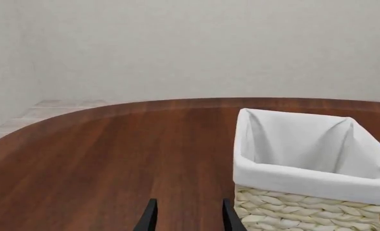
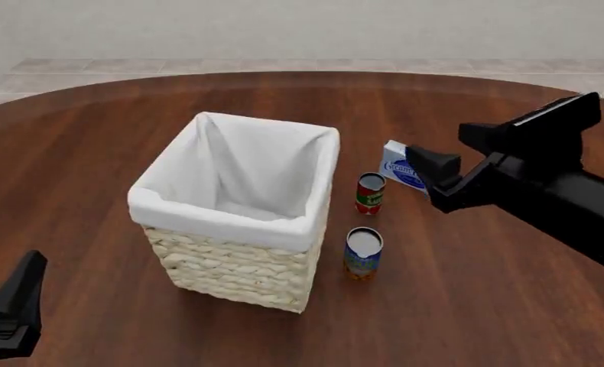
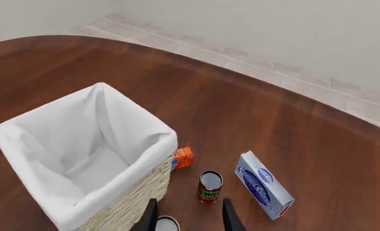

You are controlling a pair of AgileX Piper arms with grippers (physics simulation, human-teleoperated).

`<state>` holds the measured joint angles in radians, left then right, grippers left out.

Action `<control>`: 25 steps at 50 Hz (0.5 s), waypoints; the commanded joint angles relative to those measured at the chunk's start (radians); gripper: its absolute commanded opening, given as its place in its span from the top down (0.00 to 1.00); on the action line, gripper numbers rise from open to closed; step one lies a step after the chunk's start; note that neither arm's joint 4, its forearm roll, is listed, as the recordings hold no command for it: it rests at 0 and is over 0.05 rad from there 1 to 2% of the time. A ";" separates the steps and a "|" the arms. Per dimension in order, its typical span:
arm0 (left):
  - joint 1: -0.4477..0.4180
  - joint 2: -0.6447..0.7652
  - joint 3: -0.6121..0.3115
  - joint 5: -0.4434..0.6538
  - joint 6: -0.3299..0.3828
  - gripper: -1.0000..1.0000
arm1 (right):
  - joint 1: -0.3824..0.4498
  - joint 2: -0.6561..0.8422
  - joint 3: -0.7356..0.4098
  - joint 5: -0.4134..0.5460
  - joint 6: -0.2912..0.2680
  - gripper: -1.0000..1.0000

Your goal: Pick up the alphabet soup and put it in the basket.

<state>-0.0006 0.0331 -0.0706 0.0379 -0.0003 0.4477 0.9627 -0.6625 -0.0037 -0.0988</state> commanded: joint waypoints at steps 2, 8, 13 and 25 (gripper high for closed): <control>0.000 0.000 0.000 0.000 0.000 0.00 | 0.053 0.054 -0.001 -0.018 0.011 0.00; 0.000 0.000 0.000 0.000 0.000 0.00 | 0.070 0.068 0.002 -0.022 0.010 0.00; 0.000 0.000 0.000 0.000 0.000 0.00 | 0.079 0.073 0.007 -0.024 0.013 0.00; 0.000 0.000 0.000 0.000 0.000 0.00 | 0.093 0.111 0.021 -0.048 0.041 0.00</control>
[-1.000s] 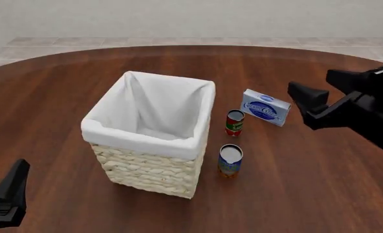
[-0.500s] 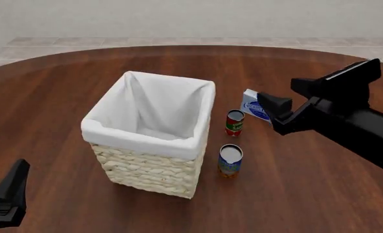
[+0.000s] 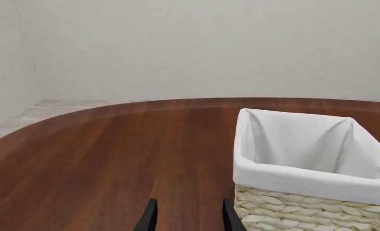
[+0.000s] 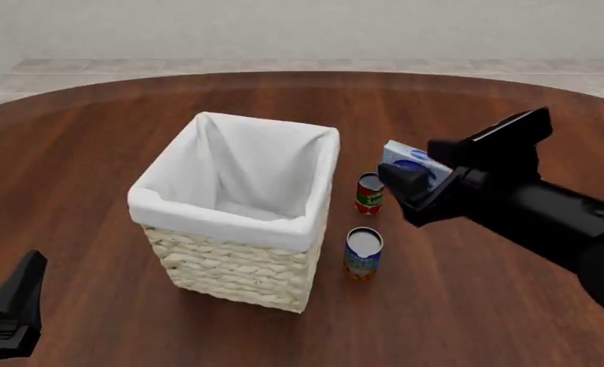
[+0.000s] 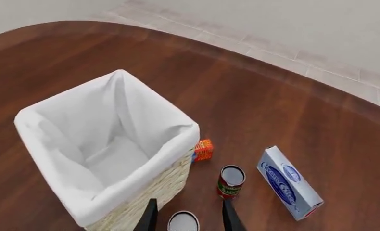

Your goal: Pick up the alphabet soup and put it in the basket.

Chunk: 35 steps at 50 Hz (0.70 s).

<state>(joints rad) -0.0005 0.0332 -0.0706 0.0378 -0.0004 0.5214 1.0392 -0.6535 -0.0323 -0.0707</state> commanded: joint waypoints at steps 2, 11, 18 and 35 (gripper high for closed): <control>0.000 0.000 0.000 0.000 0.000 0.00 | 0.018 0.040 0.016 -0.025 0.013 0.00; 0.000 0.000 0.000 0.000 0.000 0.00 | 0.013 0.058 0.039 -0.051 0.011 0.00; 0.000 0.000 0.000 0.000 0.000 0.00 | 0.002 0.057 0.048 -0.054 0.008 0.00; 0.000 0.000 0.000 0.000 0.000 0.00 | -0.003 0.093 0.071 -0.085 0.010 0.00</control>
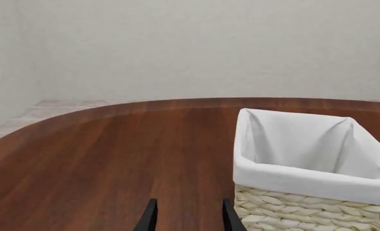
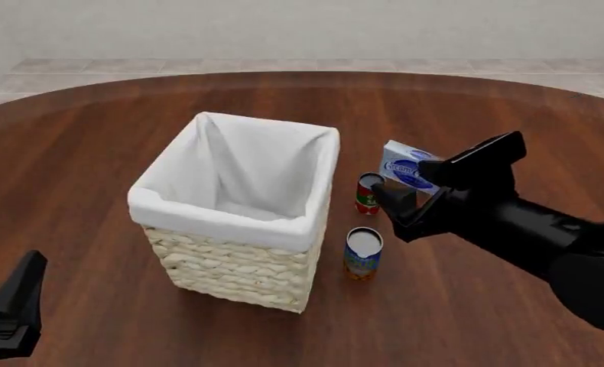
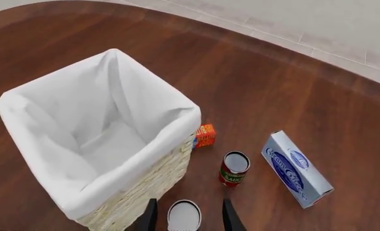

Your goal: Pick up the alphabet soup and put it in the basket.

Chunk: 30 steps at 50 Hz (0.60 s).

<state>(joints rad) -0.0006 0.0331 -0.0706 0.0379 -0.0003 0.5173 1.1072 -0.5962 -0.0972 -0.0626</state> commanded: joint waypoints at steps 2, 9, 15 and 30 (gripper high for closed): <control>0.000 0.000 0.000 0.000 0.000 0.00 | 0.000 0.035 0.017 -0.027 0.003 0.00; 0.000 0.000 0.000 0.000 0.000 0.00 | -0.003 0.063 0.027 -0.046 0.005 0.00; 0.000 0.000 0.000 0.000 0.000 0.00 | -0.001 0.079 0.031 -0.057 0.008 0.00; 0.000 0.000 0.000 0.000 0.000 0.00 | -0.008 0.121 0.036 -0.090 0.001 0.00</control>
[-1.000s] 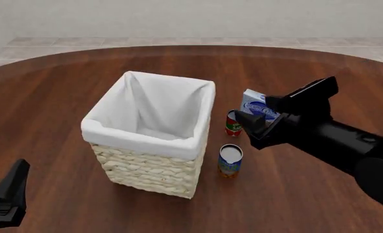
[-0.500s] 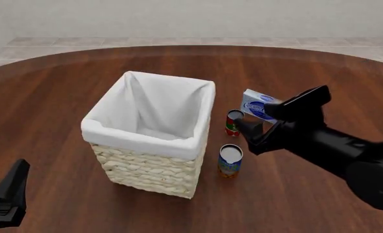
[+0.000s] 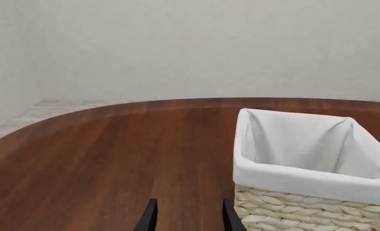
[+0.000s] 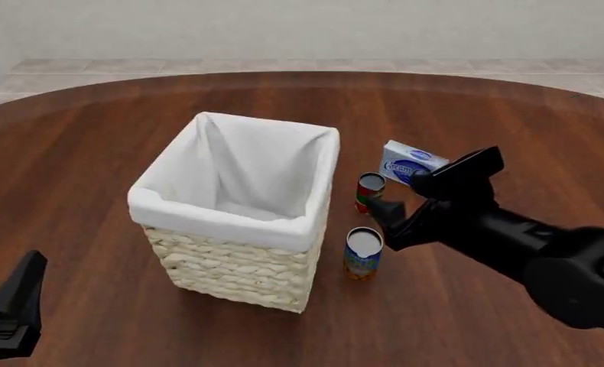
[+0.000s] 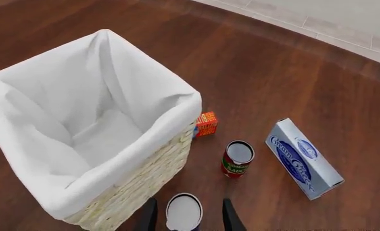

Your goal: Pick up the alphabet soup and put it in the basket.

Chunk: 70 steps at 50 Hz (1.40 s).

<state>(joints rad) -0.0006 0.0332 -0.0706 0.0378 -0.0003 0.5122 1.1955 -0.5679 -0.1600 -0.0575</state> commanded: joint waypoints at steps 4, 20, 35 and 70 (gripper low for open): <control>0.000 0.000 0.000 0.000 0.000 0.00 | -0.004 0.050 0.010 -0.040 -0.005 0.00; 0.000 0.000 0.000 0.000 0.000 0.00 | -0.001 0.090 0.015 -0.068 0.004 0.00; 0.000 0.000 0.000 0.000 0.000 0.00 | 0.006 0.113 0.020 -0.086 0.015 0.00; 0.000 0.000 0.000 0.000 0.000 0.00 | 0.006 0.181 0.037 -0.145 0.031 0.00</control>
<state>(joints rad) -0.0006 0.0332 -0.0706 0.0378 -0.0002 0.5147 1.3528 -0.5333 -0.2864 -0.0333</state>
